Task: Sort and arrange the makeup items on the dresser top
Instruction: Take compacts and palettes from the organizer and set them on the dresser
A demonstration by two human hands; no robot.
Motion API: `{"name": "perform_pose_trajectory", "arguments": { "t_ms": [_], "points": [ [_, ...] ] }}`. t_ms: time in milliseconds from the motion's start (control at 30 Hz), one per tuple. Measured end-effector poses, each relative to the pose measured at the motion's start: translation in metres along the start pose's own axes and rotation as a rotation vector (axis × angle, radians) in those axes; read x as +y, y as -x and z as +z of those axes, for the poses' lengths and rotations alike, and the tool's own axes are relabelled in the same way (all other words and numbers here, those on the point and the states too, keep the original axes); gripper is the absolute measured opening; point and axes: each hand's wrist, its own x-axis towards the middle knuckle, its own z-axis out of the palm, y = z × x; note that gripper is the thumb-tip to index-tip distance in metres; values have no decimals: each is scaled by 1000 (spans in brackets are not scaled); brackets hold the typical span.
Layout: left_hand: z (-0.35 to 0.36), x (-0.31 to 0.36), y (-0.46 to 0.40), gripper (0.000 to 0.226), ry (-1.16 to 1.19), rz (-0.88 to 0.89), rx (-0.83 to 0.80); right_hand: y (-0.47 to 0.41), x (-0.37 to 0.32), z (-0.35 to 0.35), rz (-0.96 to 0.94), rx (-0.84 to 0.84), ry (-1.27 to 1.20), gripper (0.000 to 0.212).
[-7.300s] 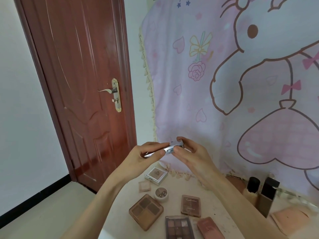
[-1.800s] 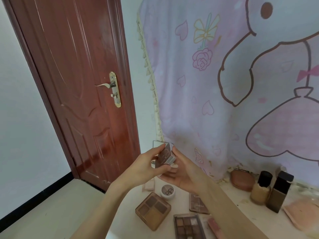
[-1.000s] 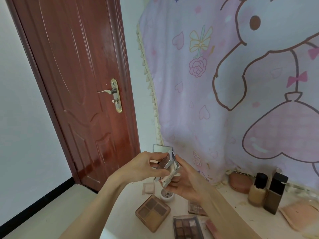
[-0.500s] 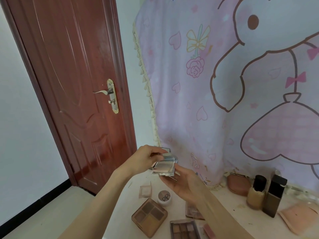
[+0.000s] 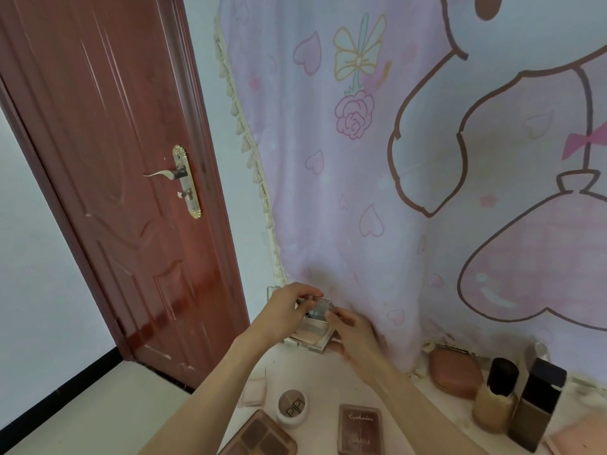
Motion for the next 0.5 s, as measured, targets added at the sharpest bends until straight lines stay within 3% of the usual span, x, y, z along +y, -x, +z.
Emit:
{"name": "perform_pose_trajectory", "arguments": {
  "t_ms": [167, 233, 300, 433, 500],
  "points": [
    [25, -24, 8, 60, 52, -188, 131, -28, 19, -8, 45, 34, -23, 11],
    [36, -37, 17, 71, 76, -286, 88, -37, 29, -12, 54, 63, -6, 12],
    [46, -43, 25, 64, 92, -326, 31, -46, 39, -14, 66, 77, 19, 11],
    [61, -54, 29, 100, 56, -383, 2, -50, 46, -14, 83, 77, 27, 11],
    [64, -53, 29, 97, 33, -387, -4, -52, 47, -13, 90, 61, 41, 14]
  ]
}}
